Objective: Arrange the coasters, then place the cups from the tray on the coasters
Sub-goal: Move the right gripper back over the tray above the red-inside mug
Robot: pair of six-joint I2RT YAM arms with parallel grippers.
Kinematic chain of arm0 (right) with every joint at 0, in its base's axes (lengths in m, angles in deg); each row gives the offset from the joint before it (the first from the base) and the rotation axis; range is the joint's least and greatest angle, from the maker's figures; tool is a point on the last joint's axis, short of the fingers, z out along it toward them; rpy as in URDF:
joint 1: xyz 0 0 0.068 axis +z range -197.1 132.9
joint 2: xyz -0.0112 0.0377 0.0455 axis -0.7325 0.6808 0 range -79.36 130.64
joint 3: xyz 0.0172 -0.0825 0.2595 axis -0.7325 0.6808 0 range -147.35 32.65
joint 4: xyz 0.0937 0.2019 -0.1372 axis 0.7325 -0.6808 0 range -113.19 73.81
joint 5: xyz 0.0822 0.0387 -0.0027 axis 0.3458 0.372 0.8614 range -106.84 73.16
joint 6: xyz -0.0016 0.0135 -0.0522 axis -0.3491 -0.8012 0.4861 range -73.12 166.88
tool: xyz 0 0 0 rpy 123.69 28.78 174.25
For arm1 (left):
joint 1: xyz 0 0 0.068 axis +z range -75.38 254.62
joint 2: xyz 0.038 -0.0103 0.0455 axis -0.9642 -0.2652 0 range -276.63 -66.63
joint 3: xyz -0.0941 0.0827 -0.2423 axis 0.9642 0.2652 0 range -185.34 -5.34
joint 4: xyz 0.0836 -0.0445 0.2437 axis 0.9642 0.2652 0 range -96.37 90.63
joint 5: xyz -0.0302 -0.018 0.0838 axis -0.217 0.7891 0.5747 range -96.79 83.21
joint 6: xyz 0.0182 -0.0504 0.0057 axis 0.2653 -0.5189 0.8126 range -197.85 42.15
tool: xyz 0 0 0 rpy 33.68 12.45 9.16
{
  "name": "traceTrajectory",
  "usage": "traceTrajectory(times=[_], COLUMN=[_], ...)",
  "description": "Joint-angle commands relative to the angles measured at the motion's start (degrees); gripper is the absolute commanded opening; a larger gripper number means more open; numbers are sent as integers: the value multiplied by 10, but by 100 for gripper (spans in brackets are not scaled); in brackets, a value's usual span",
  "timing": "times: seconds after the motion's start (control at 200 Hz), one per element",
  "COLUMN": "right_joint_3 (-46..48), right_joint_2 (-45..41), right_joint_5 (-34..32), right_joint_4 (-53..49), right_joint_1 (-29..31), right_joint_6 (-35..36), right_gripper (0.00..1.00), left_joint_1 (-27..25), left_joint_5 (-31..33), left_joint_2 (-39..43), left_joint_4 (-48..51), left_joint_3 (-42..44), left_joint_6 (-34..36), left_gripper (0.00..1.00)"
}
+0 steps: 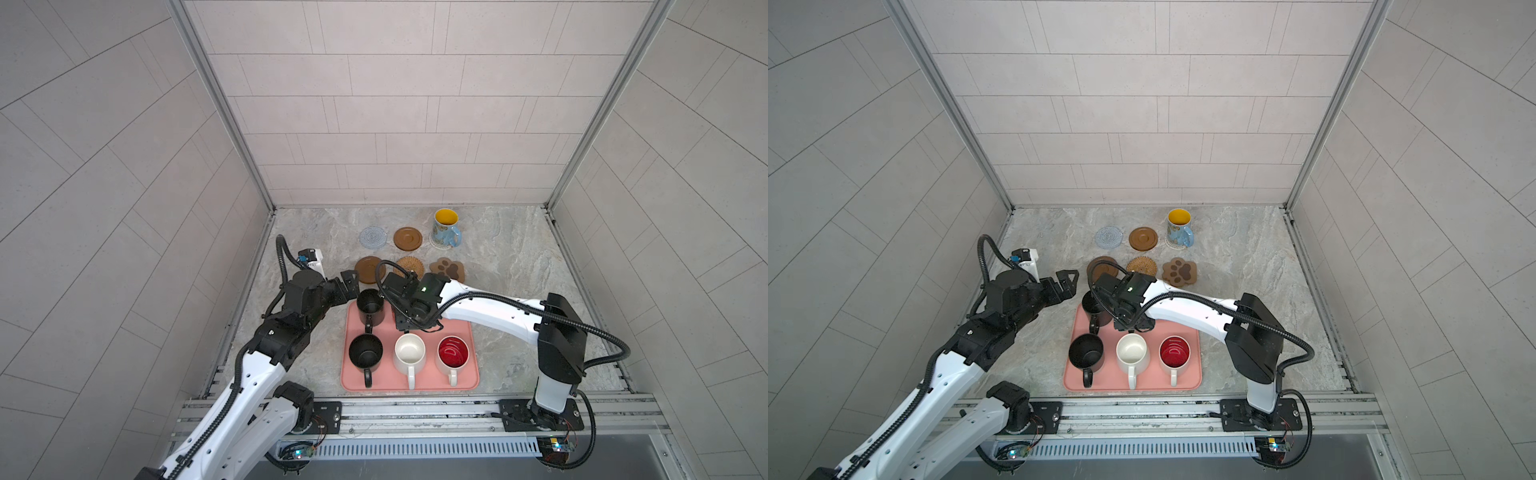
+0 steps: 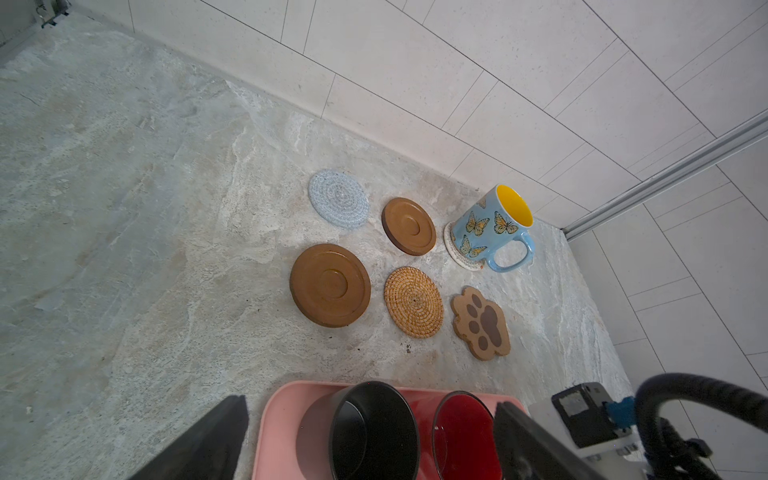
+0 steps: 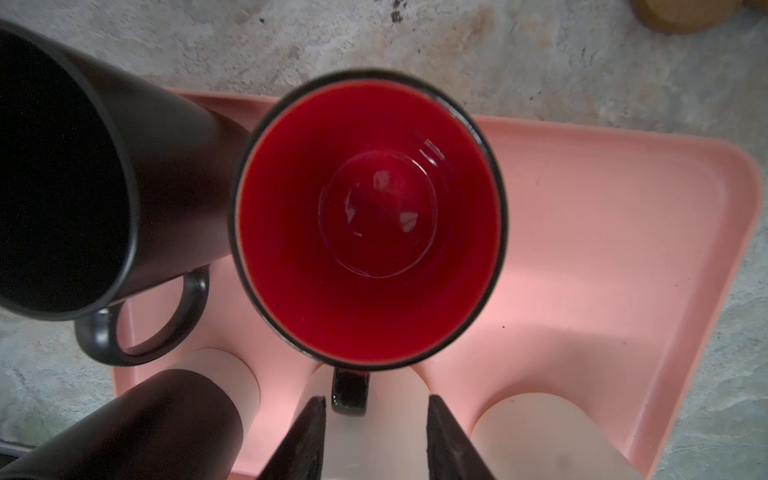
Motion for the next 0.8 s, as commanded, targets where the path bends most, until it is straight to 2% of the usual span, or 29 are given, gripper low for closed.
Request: traceTrajectory(times=[0.0,0.47,0.796], right_joint_3=[-8,4,25], right_joint_2=[12,15,2], right_joint_5=[-4,-35,-22], right_joint_4=[-18,-38,-35], right_joint_1=[6,-15,-48], right_joint_6=[2,30,145], right_gripper=[43,42,40], left_joint_1=[-2,-2,-2], left_joint_5=[13,29,33], left_joint_2=[9,14,31], left_joint_4=[11,29,49], left_joint_3=[7,1,4], left_joint_6=[0,-3,-5], left_gripper=[100,100,100])
